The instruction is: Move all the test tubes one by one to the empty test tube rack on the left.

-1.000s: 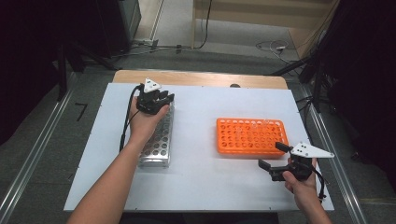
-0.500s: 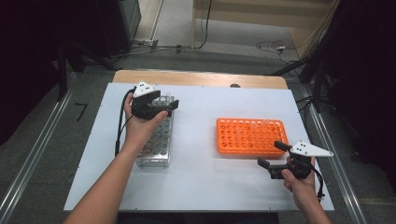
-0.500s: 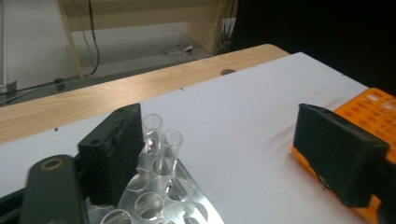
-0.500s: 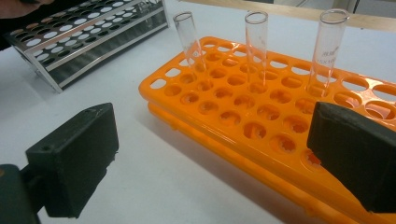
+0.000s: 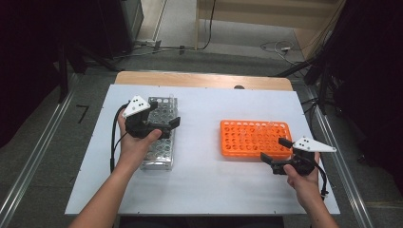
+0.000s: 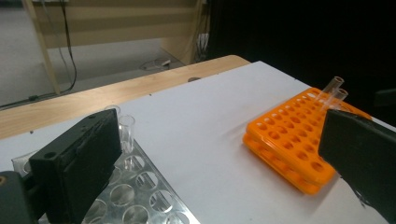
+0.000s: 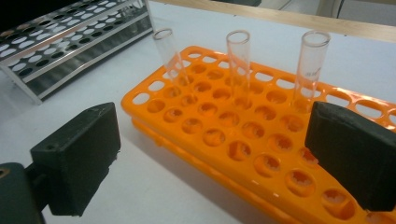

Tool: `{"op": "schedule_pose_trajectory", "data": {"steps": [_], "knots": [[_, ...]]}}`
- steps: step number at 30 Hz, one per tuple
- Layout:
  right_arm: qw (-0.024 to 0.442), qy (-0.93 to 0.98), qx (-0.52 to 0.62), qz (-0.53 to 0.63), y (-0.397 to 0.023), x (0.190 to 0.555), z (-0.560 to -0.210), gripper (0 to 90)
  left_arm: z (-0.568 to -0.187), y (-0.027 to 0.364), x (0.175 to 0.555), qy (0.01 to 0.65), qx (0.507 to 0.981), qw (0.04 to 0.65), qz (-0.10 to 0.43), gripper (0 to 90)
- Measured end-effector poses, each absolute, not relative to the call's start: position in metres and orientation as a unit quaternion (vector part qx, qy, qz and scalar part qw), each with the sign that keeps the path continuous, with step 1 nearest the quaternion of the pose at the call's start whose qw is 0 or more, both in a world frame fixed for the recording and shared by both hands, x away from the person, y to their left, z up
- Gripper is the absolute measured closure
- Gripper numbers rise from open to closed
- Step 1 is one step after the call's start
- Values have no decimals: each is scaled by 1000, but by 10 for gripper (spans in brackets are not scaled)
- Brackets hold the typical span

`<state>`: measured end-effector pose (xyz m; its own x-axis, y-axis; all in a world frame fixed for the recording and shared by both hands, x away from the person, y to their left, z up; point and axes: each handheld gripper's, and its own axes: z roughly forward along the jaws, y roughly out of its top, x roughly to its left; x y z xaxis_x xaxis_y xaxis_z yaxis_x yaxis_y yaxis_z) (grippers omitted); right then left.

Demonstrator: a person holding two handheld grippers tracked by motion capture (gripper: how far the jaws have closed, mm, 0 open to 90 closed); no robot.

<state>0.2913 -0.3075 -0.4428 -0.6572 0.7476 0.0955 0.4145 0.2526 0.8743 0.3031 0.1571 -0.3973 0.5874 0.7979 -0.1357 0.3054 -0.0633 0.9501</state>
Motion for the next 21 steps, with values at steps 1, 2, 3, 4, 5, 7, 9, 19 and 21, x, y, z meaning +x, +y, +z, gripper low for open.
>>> {"op": "schedule_pose_trajectory", "data": {"steps": [1, 2, 3, 4, 5, 7, 9, 19, 21], "knots": [[174, 770, 379, 482, -307, 293, -442, 23, -397, 158, 300, 395, 695, 560, 219, 0], [173, 770, 382, 481, -308, 295, -441, 24, -398, 158, 296, 394, 695, 561, 219, 0], [173, 769, 386, 480, -308, 298, -441, 25, -398, 158, 293, 393, 694, 563, 218, 0], [174, 768, 388, 479, -308, 300, -440, 25, -398, 158, 289, 392, 694, 564, 216, 0], [174, 768, 390, 478, -308, 303, -440, 27, -399, 159, 286, 390, 695, 563, 218, 0], [177, 766, 395, 475, -309, 309, -438, 30, -400, 158, 279, 387, 697, 563, 219, 0], [179, 764, 399, 474, -309, 316, -437, 32, -402, 158, 272, 385, 696, 565, 218, 0], [171, 748, 437, 470, -312, 349, -441, 92, -419, 158, 248, 387, 698, 564, 212, 0], [164, 746, 444, 469, -312, 354, -444, 139, -423, 160, 245, 389, 696, 566, 209, 0]]}}
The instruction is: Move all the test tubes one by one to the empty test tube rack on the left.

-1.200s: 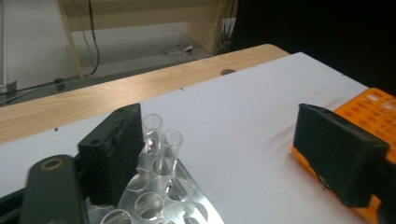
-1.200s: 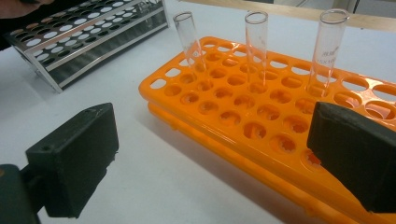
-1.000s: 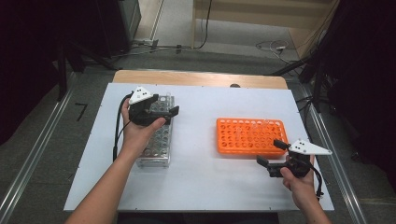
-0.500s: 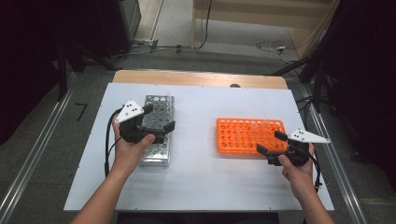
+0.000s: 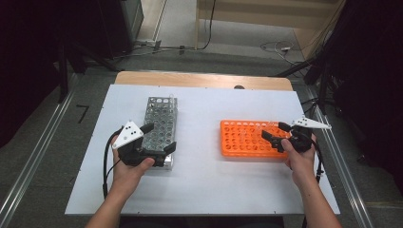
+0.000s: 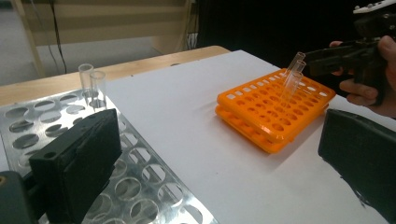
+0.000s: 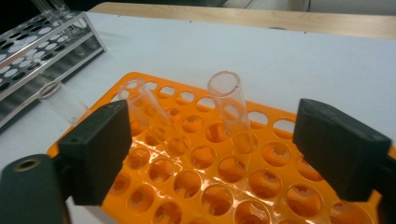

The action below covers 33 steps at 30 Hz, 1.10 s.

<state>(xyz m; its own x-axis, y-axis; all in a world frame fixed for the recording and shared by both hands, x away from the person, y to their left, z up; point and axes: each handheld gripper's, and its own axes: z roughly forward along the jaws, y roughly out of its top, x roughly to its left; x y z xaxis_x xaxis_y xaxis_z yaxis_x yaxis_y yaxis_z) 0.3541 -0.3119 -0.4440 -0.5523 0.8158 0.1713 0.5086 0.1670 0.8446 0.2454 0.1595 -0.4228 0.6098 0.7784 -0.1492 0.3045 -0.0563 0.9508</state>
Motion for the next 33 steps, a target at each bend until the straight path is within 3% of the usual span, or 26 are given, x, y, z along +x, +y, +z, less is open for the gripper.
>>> {"op": "schedule_pose_trajectory", "data": {"steps": [7, 11, 25, 33], "knots": [[155, 746, 457, 459, -307, 362, -458, 416, -425, 162, 241, 391, 694, 567, 209, 0], [173, 752, 462, 437, -301, 364, -464, 530, -426, 159, 240, 388, 697, 567, 205, 0], [235, 752, 480, 386, -290, 365, -467, 727, -430, 154, 241, 389, 699, 567, 195, 0], [246, 743, 476, 401, -293, 362, -464, 740, -429, 155, 240, 388, 697, 570, 197, 0]]}}
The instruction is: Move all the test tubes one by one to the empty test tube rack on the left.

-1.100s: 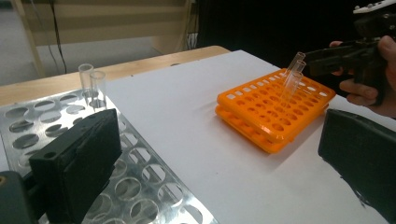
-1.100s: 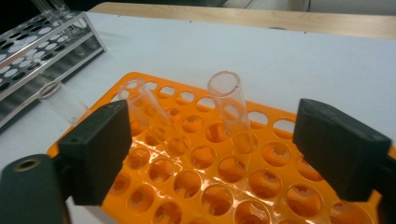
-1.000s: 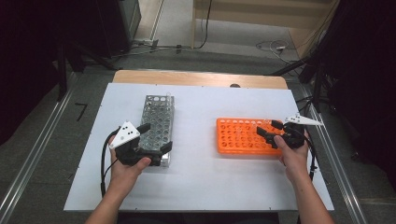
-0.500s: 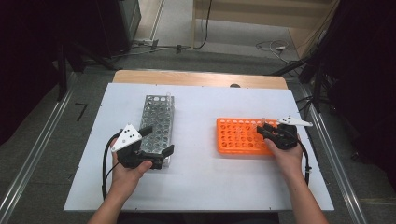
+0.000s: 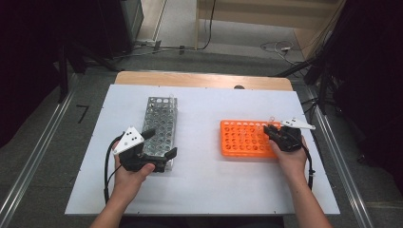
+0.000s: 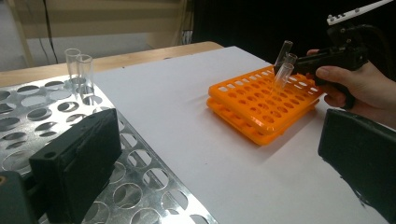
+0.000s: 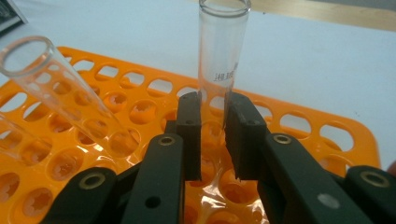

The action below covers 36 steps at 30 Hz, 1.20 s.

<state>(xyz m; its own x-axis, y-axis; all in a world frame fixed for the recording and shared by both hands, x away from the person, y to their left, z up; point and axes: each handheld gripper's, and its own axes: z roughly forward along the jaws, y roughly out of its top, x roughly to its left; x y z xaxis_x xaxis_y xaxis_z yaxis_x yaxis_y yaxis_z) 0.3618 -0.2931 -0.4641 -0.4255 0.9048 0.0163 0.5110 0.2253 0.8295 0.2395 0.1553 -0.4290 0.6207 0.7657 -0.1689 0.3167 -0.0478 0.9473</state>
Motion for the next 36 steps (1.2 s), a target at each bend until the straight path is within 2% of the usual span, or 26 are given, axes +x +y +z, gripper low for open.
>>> {"op": "schedule_pose_trajectory", "data": {"steps": [17, 25, 36], "knots": [[242, 727, 432, 476, -301, 334, -413, 741, -426, 149, 237, 375, 705, 571, 191, 0], [221, 742, 395, 495, -284, 320, -396, 741, -423, 145, 236, 367, 707, 573, 190, 0], [196, 769, 352, 496, -252, 304, -392, 741, -420, 139, 235, 360, 709, 577, 185, 0]]}}
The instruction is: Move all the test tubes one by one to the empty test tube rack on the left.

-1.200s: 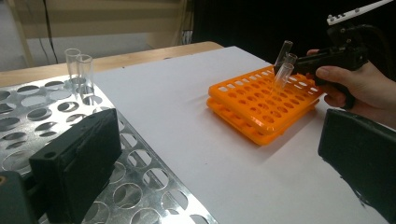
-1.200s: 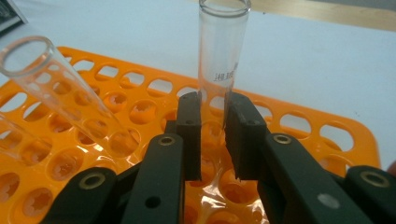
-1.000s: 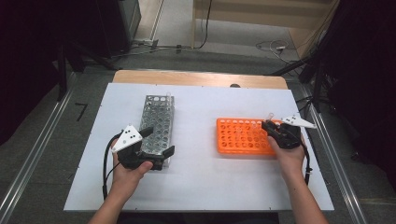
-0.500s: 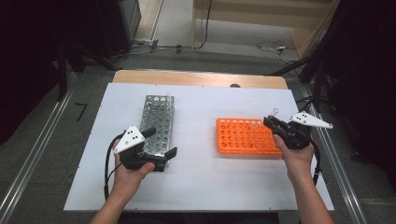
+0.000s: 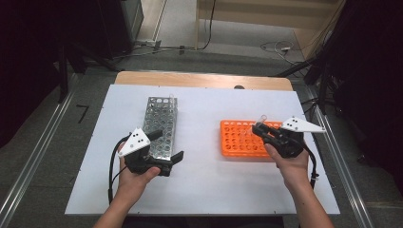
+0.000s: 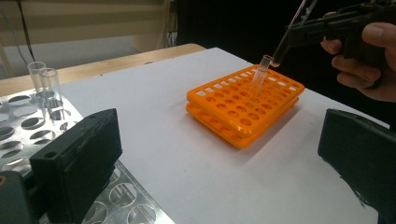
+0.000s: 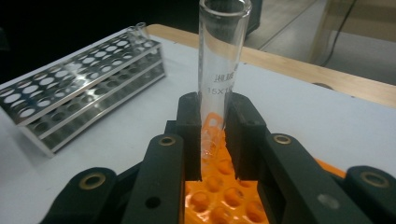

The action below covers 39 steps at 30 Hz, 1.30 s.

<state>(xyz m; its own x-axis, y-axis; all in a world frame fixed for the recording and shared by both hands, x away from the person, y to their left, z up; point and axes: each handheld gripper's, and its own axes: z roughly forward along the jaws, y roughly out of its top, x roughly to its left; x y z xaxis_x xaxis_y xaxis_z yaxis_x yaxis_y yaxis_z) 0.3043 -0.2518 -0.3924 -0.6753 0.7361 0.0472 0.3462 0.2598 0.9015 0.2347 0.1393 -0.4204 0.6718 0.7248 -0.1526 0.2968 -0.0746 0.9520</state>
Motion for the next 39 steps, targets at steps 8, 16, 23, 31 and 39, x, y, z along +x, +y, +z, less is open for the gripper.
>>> {"op": "schedule_pose_trajectory", "data": {"steps": [8, 16, 23, 31, 39], "knots": [[166, 795, 310, 495, -218, 292, -398, 741, -418, 130, 234, 351, 713, 580, 179, 0], [141, 816, 276, 488, -190, 280, -406, 741, -415, 119, 233, 338, 717, 586, 170, 3], [125, 833, 250, 478, -170, 272, -416, 741, -413, 110, 232, 324, 720, 592, 160, 39], [107, 844, 228, 474, -153, 263, -421, 741, -411, 94, 229, 310, 730, 588, 156, 227], [97, 851, 212, 472, -140, 256, -423, 741, -412, 80, 225, 289, 744, 583, 149, 508]]}}
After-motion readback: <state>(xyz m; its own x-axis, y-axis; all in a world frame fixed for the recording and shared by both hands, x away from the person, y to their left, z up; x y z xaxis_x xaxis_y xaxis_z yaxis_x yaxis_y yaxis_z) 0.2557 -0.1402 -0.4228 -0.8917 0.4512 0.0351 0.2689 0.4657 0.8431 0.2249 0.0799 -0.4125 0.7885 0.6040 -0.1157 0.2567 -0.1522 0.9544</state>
